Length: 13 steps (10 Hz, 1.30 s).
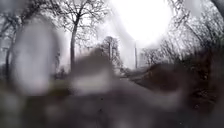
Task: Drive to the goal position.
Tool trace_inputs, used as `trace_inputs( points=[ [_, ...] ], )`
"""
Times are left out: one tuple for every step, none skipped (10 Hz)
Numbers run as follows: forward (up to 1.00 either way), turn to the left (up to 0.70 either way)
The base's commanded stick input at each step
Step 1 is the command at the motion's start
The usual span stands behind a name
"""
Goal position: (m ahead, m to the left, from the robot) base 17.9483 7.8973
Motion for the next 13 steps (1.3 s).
trace_inputs(
  points=[
    [0.85,0.0],
    [0.85,0.0],
    [0.85,0.0],
    [0.85,0.0],
    [0.85,0.0],
    [0.85,0.0],
    [0.85,0.0],
    [0.85,0.0],
    [0.85,0.0],
    [0.85,0.0],
    [0.85,0.0],
    [0.85,0.0],
    [0.85,0.0]
  ],
)
